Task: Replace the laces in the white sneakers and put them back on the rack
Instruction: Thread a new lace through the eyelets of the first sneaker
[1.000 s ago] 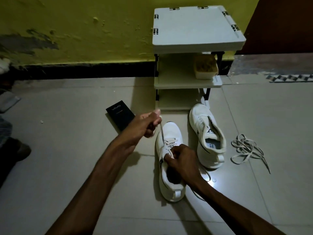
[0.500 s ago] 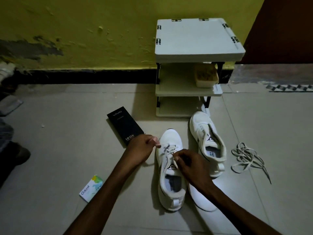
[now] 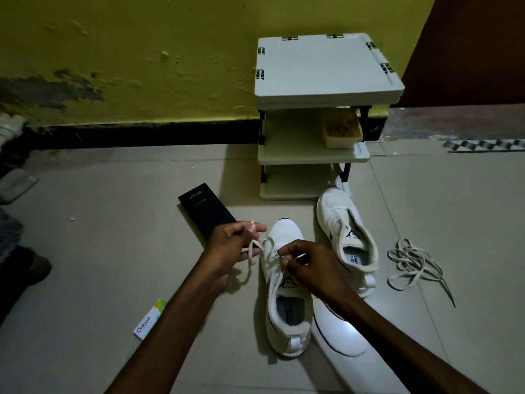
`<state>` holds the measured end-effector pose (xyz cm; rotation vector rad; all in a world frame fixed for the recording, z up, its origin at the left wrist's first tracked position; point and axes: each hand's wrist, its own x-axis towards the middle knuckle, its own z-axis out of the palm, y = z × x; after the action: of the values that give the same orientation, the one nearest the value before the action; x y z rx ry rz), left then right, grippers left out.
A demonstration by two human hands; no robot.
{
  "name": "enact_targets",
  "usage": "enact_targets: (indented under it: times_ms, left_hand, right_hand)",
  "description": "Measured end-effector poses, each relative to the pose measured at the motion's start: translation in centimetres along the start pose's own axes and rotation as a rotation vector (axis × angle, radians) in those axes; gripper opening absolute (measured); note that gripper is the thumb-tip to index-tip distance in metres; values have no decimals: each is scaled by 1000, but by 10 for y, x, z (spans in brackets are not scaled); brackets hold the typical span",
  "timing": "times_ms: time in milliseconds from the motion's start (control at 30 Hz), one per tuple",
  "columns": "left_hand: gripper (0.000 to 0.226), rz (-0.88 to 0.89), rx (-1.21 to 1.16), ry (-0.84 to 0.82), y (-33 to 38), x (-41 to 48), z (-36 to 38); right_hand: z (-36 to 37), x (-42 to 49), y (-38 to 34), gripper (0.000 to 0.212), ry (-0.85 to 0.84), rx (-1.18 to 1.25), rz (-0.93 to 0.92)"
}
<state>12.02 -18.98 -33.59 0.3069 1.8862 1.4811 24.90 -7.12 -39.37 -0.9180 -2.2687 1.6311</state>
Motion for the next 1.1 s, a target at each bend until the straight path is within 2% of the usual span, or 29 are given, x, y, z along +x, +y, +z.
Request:
enact_targets:
  times_ms: [100, 167, 300, 367, 467, 567, 633, 700, 733, 833, 933, 1100]
  left_hand:
    - [23, -40, -100, -53, 2, -2, 2]
    - [23, -29, -87, -49, 4, -4, 5]
    - [23, -7, -68, -32, 6, -4, 8]
    - [23, -5, -63, -6, 7, -3, 7]
    - [23, -24, -13, 58, 5, 1, 0]
    - [26, 18, 217, 68, 0, 4, -11]
    - [26, 46, 265, 60, -2, 4, -14]
    - [22, 37, 134, 94, -3, 3, -12]
    - [20, 12, 7, 101, -2, 3, -9]
    - [14, -62, -264, 112, 1, 3, 0]
    - [14, -49, -330, 132, 1, 2, 4]
    - [15, -14, -312, 152, -1, 1, 5]
  right_hand:
    - [2, 1, 0, 30, -57, -74, -48]
    - [4, 3, -2, 34, -107, -36, -64]
    - [5, 8, -6, 3, -148, 12, -61]
    - [4, 10, -4, 14, -107, -52, -69]
    - [-1, 10, -4, 14, -6, -112, -37]
    - [-8, 12, -10, 3, 61, 76, -30]
    - [-9, 13, -16, 27, 39, 261, 10]
    - [-8, 12, -22, 44, 55, 306, 71]
    - [-7, 11, -25, 41, 50, 292, 91]
    - [-6, 3, -37, 23, -150, 267, 121]
    - [-4, -4, -43, 26, -340, 339, 134]
    - [-2, -5, -38, 30, -179, 410, 191]
